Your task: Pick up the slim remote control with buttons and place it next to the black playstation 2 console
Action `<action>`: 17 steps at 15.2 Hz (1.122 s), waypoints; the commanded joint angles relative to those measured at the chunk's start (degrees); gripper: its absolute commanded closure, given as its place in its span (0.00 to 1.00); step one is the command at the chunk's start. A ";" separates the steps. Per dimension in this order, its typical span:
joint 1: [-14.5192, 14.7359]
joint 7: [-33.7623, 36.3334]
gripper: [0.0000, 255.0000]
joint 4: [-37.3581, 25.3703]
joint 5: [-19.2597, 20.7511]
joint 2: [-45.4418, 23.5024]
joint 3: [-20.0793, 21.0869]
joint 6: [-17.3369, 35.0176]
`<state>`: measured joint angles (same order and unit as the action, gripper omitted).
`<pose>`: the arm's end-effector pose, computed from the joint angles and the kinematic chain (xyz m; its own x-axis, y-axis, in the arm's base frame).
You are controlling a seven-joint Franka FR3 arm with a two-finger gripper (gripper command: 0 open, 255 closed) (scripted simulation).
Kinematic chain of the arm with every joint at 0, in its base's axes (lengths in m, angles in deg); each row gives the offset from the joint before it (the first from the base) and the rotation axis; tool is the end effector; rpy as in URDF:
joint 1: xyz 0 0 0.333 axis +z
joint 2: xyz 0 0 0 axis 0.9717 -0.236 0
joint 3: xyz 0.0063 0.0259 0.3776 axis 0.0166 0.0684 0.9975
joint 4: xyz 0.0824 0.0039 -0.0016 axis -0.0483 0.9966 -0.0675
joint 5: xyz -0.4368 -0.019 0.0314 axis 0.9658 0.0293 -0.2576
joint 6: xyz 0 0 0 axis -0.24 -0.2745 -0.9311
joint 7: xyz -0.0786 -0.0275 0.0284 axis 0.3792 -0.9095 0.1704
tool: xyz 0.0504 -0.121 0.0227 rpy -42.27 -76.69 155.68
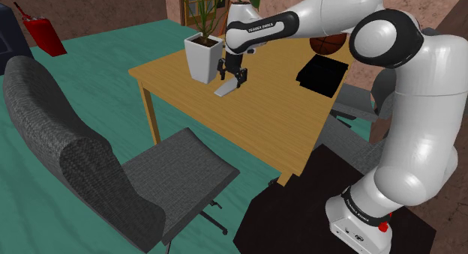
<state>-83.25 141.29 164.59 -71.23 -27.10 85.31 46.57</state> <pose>0.7687 0.0315 0.3470 0.2965 -0.9550 0.0078 -0.9550 -0.2966 -0.0079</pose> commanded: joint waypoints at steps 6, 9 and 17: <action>0.01 0.13 0.00 0.92 0.20 -0.81 -0.14 1.72; 0.01 0.13 0.00 0.92 0.20 -0.80 -0.14 1.71; 0.01 0.14 1.00 0.93 0.20 -0.80 -0.13 1.71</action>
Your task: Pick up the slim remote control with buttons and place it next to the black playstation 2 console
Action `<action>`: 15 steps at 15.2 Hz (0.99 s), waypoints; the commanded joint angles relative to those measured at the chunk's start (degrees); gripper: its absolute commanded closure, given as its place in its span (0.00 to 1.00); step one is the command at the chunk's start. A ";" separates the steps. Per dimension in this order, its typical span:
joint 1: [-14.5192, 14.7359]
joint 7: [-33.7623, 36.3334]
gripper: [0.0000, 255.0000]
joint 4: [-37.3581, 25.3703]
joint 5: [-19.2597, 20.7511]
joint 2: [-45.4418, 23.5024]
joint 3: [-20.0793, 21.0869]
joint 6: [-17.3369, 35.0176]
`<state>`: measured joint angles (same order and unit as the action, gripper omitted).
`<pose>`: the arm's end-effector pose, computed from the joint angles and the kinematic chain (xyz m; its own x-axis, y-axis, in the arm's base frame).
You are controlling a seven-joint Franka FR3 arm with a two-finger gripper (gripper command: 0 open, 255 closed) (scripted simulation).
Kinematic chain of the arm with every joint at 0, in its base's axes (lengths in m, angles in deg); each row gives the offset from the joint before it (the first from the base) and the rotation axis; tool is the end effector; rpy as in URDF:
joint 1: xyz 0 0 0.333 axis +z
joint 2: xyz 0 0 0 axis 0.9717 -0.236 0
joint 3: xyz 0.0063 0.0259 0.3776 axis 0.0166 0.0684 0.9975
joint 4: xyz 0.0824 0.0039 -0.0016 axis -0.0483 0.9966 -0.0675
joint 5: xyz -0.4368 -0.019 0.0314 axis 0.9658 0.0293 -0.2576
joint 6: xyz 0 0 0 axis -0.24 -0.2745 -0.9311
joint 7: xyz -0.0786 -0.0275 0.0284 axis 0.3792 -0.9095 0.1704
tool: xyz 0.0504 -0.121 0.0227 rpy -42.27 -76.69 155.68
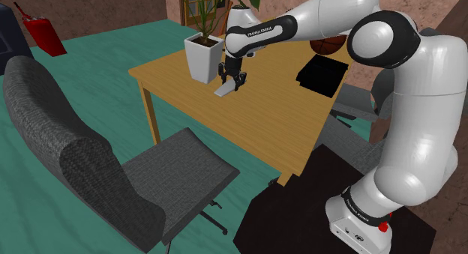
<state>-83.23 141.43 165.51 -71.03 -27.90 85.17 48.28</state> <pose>0.7683 0.0311 0.3309 0.2959 -0.9552 0.0077 -0.9552 -0.2960 -0.0079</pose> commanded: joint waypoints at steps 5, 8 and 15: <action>-0.06 -0.17 1.00 -0.87 -0.24 0.95 0.14 -1.81; -0.10 -0.32 1.00 -1.87 -0.47 1.83 0.27 -3.67; -0.13 -0.65 1.00 -4.75 -0.92 3.51 0.51 -8.19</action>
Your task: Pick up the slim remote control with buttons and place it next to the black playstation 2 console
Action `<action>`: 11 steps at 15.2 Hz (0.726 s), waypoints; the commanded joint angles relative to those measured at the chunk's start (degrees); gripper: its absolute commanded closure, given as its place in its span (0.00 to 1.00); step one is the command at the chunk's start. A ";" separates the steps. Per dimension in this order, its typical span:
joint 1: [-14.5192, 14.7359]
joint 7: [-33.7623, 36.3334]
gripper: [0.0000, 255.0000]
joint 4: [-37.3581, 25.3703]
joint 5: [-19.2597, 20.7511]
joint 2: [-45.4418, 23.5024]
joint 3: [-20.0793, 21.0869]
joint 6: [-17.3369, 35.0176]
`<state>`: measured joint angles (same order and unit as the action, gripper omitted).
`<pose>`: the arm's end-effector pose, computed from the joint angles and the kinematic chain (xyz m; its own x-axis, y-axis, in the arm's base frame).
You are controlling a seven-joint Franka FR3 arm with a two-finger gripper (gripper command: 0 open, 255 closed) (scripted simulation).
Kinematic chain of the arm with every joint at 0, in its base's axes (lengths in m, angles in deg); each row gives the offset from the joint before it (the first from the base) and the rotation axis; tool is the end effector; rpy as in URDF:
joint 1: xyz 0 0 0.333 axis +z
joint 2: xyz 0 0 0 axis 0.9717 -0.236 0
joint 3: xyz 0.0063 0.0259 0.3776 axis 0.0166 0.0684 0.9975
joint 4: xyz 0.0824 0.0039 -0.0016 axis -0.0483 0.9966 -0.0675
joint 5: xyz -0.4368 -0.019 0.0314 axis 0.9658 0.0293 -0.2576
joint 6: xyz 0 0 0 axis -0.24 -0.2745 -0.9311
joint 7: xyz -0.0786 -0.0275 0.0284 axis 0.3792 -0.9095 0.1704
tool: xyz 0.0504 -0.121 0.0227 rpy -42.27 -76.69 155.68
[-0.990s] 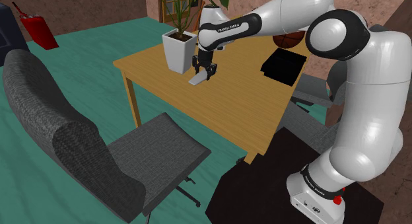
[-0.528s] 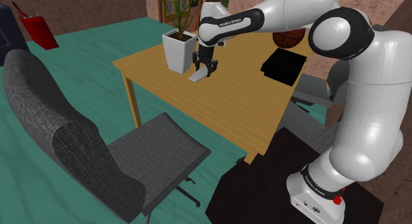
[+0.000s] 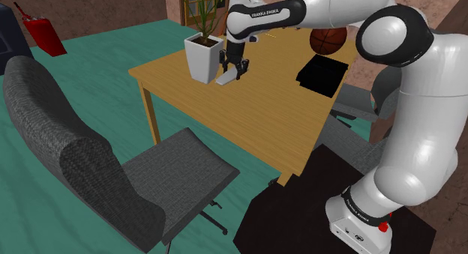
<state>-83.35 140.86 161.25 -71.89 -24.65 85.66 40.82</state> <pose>0.7682 0.0315 0.4006 0.2959 -0.9552 0.0075 -0.9552 -0.2960 -0.0078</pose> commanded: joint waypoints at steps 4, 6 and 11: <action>0.01 -0.24 1.00 -2.51 -0.27 0.96 0.14 -3.44; 0.04 -0.31 1.00 -3.63 -0.36 1.24 0.19 -4.84; 0.16 -0.48 1.00 -6.78 -0.52 1.71 0.28 -8.44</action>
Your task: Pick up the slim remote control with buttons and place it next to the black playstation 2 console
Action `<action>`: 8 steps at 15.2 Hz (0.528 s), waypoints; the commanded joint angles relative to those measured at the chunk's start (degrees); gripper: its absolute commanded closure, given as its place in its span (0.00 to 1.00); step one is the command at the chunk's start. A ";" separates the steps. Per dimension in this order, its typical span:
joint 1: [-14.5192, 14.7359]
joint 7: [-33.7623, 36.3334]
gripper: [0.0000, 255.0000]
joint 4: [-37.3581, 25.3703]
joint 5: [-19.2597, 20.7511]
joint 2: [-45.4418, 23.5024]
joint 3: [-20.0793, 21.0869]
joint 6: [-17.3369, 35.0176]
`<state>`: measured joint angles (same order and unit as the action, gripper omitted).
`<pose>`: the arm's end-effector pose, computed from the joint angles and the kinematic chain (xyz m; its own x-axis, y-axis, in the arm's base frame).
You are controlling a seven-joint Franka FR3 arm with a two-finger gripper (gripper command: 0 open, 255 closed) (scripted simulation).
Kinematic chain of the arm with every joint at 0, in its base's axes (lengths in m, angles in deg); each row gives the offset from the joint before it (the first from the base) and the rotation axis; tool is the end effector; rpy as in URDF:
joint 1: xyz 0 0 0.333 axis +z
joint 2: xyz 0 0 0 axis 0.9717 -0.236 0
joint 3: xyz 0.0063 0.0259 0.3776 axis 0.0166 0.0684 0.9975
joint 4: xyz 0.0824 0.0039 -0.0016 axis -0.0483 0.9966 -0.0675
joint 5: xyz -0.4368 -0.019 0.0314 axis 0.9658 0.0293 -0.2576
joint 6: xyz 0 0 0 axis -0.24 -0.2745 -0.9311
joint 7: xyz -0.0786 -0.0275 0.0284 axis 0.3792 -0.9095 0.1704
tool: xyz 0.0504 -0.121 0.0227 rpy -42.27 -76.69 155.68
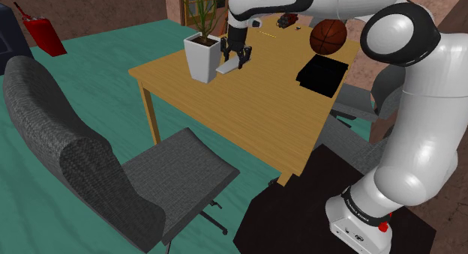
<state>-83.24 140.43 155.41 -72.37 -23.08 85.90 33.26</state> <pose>0.7683 0.0310 0.4629 0.2955 -0.9553 0.0070 -0.9553 -0.2955 -0.0043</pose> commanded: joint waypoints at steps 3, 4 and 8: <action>0.16 -0.14 1.00 -3.10 -0.10 0.25 0.09 -3.12; 0.20 -0.17 1.00 -3.87 -0.11 0.25 0.10 -3.89; -2.53 -3.69 1.00 -3.21 -0.68 1.12 -0.72 -4.00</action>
<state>-84.89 137.83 151.60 -72.84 -22.49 85.41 29.09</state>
